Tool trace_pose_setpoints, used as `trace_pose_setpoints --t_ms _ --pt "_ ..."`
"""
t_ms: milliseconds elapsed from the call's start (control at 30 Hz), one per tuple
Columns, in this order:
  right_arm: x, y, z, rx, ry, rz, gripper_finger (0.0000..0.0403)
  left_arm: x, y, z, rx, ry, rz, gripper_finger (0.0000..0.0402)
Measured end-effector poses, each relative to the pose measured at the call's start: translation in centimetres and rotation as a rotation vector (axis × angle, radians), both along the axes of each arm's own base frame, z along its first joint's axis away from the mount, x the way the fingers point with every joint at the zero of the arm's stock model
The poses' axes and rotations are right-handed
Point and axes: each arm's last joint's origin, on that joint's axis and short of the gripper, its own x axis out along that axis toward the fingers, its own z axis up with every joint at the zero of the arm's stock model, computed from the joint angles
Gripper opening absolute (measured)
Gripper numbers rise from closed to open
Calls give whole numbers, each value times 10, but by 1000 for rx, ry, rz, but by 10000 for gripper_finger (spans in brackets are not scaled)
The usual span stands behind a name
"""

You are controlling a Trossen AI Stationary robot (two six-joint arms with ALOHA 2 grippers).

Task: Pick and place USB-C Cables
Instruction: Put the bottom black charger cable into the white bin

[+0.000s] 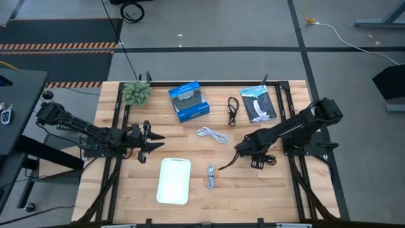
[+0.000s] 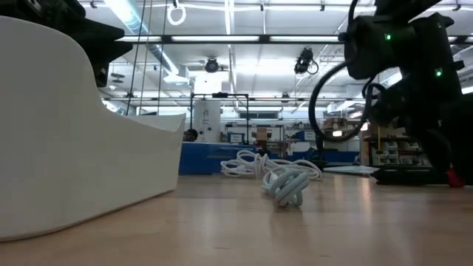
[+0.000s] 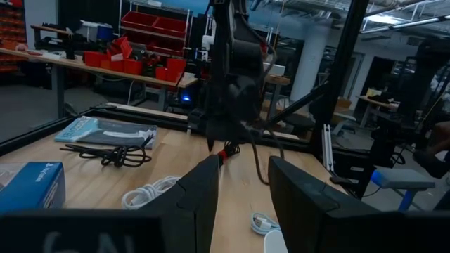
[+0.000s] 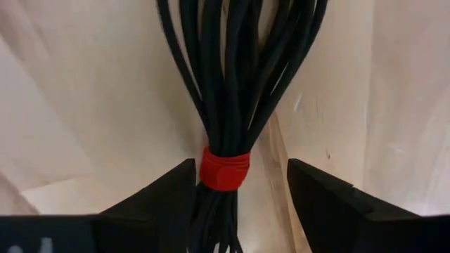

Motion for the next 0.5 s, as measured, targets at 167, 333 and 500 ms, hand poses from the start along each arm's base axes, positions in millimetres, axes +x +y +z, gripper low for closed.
trace_pose_setpoints --t_ms 167,333,500 --pt "2 0 -8 -2 38 17 217 0 0 0 0 0 0 133" --pt "3 1 -9 7 37 27 168 0 0 0 0 0 0 133" --pt "2 0 -8 1 32 30 111 0 0 0 0 0 0 133"
